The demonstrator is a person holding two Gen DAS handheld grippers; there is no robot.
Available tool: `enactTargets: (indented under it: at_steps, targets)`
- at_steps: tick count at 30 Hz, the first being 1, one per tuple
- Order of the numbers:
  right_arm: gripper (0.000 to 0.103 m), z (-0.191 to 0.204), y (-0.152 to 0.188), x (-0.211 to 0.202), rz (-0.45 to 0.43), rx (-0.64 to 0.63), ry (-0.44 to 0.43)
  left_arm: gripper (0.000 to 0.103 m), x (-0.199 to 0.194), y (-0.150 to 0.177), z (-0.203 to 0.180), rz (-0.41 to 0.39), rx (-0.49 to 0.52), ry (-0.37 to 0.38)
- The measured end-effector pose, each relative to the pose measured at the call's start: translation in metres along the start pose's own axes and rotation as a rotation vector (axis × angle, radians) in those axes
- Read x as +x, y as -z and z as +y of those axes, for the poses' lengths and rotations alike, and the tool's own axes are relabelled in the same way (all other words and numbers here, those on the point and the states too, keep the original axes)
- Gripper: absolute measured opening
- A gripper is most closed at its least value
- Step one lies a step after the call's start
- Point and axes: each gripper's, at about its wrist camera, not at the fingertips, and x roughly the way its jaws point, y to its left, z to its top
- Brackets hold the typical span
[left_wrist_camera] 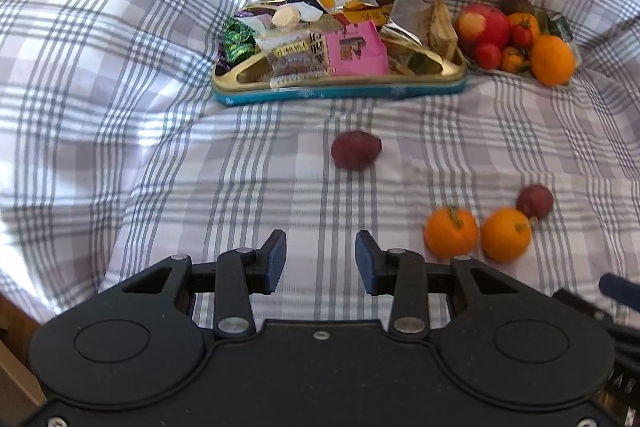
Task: Organize fruits
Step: 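Withdraw both open tools from the tray toward the remaining fruits, then grasp a dark red plum with the left tool while the right tool grasps a mandarin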
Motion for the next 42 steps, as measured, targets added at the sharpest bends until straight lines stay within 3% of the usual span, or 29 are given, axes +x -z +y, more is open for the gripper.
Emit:
enactTargets:
  at_steps: [10,27,42]
  targets:
    - [0.062,0.018,-0.020,0.039,0.023,-0.010,-0.016,0.047,0.043,-0.033,0.003,-0.012,0.010,0.063]
    - [0.062,0.033,-0.023,0.072,0.016,-0.061,-0.016,0.047,0.078,-0.053,0.007,-0.054,-0.033,0.184]
    - [0.068,0.035,-0.021,0.082,-0.048,-0.117,0.003,0.053,0.095,-0.053,-0.014,-0.066,0.043,0.147]
